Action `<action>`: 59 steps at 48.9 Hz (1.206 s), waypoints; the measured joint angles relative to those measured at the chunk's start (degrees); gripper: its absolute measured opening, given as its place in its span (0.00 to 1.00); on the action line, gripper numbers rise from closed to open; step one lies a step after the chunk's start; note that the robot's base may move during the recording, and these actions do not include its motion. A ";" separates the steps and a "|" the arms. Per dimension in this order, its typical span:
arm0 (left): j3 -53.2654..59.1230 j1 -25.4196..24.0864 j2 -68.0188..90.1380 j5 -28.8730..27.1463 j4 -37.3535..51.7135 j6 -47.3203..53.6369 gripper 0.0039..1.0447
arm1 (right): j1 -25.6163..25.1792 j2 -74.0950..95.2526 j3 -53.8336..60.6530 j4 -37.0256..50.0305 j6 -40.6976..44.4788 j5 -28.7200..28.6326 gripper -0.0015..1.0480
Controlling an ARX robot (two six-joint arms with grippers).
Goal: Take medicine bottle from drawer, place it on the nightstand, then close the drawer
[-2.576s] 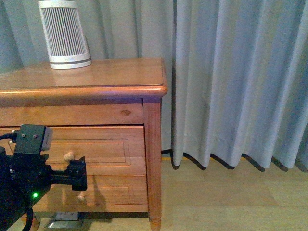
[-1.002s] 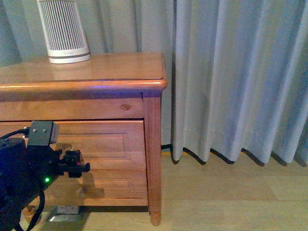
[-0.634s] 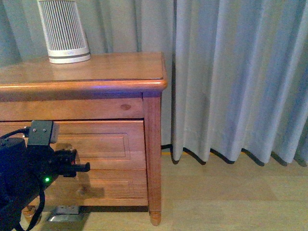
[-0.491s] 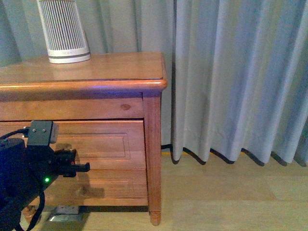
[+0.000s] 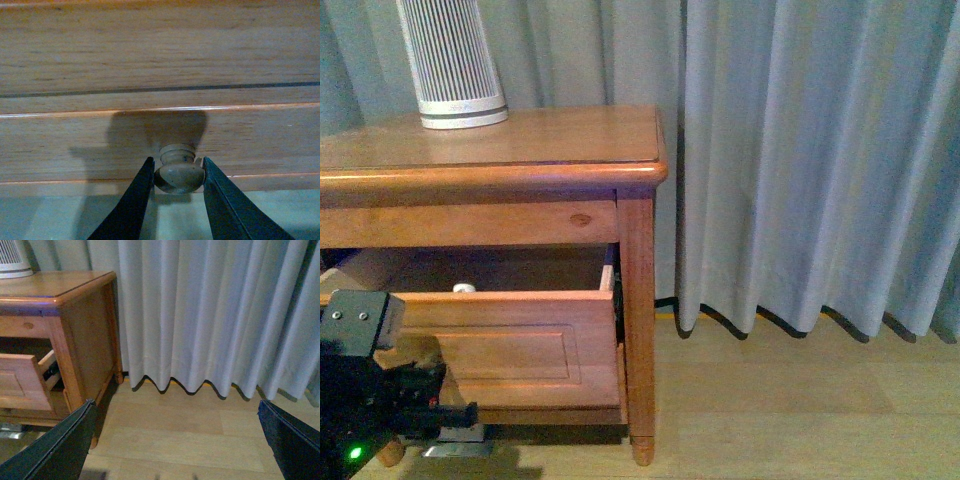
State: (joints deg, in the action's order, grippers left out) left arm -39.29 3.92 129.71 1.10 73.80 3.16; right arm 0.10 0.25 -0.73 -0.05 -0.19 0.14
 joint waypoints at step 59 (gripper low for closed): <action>19.28 0.35 -51.78 -0.13 -31.93 1.75 0.94 | 0.00 0.00 0.00 0.00 0.00 0.00 0.93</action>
State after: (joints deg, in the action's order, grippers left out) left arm -20.01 4.27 77.93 0.97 41.87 4.91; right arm 0.10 0.25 -0.73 -0.05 -0.19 0.14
